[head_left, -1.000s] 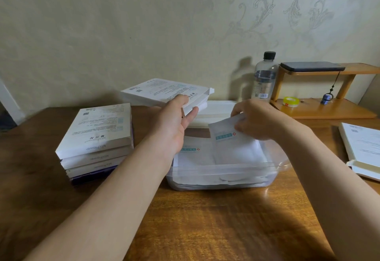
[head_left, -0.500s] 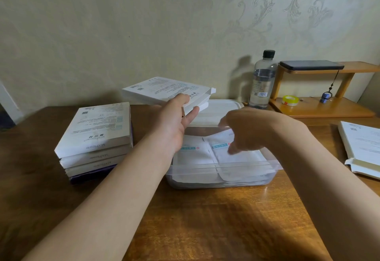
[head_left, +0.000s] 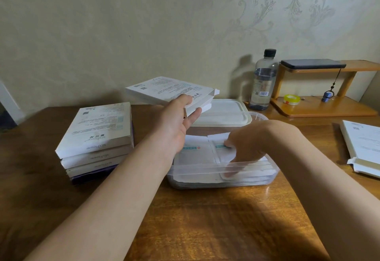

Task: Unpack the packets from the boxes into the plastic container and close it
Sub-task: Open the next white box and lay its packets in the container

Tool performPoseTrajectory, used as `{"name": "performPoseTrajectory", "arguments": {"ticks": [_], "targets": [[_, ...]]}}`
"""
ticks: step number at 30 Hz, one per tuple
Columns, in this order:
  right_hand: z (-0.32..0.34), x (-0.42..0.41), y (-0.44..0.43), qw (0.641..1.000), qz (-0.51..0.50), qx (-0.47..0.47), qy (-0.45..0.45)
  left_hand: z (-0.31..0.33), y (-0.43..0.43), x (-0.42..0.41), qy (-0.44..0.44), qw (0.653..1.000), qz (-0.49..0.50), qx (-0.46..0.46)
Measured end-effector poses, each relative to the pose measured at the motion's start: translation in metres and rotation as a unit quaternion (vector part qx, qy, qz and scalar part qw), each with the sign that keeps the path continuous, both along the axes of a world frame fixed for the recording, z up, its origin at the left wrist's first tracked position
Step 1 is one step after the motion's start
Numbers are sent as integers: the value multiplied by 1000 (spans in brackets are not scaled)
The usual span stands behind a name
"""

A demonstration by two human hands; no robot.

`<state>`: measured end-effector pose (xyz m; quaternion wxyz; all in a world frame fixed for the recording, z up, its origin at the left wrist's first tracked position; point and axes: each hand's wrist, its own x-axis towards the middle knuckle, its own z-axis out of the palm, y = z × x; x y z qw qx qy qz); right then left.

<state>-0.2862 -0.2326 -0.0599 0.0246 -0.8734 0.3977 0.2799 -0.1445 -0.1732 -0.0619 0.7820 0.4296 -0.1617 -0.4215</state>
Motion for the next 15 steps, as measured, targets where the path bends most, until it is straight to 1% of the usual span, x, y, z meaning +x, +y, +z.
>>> {"name": "performPoseTrajectory", "arguments": {"ticks": [4,11,13,15], "targets": [[2,-1,4,1000,-21,-18,-3,-1,0,0,-5,1000,-3,-3],[8,-5,4,999,-25,-24,24,-2,-2,2,-6,1000,-6,2],[10,-8,0,999,-24,-33,-2,-2,-3,2,-4,1000,-8,4],[9,-8,-3,998,-20,-40,-52,-2,-2,2,-1,1000,-12,4]]}}
